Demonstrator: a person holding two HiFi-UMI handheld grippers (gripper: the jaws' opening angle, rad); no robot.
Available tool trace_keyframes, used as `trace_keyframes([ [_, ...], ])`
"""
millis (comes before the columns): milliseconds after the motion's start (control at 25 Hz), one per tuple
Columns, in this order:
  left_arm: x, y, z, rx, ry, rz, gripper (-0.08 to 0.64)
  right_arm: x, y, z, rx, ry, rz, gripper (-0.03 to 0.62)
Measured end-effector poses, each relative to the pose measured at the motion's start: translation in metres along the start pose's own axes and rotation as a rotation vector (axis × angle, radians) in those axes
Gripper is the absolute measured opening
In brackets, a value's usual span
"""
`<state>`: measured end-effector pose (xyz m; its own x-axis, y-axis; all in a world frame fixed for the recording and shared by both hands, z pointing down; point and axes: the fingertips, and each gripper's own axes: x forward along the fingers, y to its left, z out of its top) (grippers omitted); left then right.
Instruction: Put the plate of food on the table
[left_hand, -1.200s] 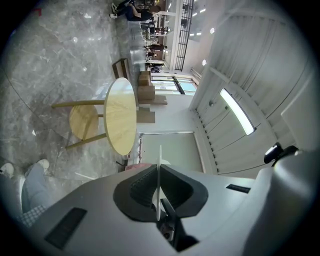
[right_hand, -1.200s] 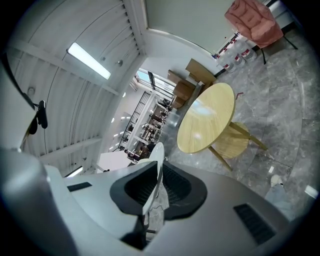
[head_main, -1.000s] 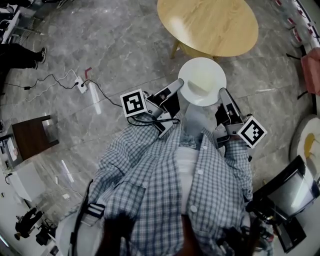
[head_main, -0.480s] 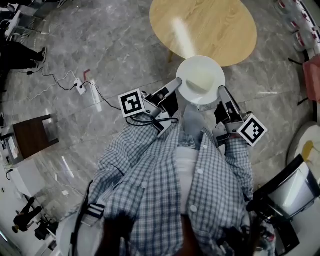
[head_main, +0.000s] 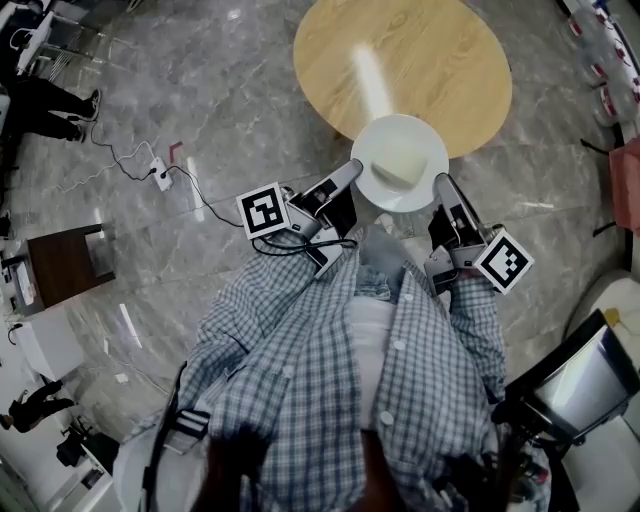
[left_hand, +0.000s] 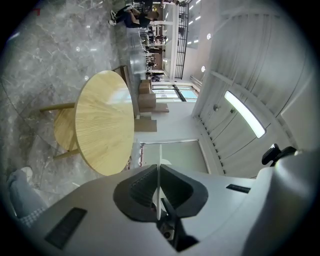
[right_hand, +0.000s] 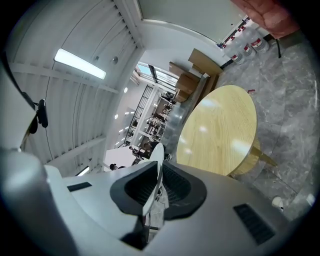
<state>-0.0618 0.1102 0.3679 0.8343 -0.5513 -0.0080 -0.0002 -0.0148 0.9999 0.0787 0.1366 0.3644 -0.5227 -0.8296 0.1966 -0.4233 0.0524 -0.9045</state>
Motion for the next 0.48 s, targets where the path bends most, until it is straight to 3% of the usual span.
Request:
trace_keyframes([
  [480, -0.0015, -0.0032, 0.0049, 0.007, -0.054, 0.0, 0.021, 0.0104, 0.0042, 0.0051, -0.03, 0.04, 0.044, 0.034],
])
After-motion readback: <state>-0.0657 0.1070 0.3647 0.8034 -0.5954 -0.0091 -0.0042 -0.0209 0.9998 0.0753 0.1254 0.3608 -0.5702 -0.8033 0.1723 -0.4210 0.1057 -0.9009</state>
